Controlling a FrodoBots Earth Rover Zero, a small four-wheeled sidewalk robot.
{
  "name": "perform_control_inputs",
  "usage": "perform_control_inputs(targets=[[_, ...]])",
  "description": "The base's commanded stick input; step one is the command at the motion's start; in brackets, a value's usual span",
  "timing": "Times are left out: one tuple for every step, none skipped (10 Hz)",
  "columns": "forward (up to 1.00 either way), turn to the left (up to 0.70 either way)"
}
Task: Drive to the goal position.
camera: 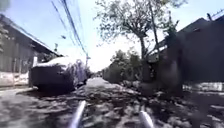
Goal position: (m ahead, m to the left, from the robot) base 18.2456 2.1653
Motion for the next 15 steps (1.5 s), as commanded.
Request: perform_control_inputs(targets=[[1.0, 0.17], [1.0, 0.0], [1.0, 0.05], [1.0, 0.14], [1.0, 0.14], [1.0, 0.05], [1.0, 0.01], [1.0, 0.0], [1.0, -0.06], [1.0, -0.4], [1.0, -0.32], [1.0, -0.24], [1.0, -0.16], [1.0, -0.4], [1.0, -0.4]])
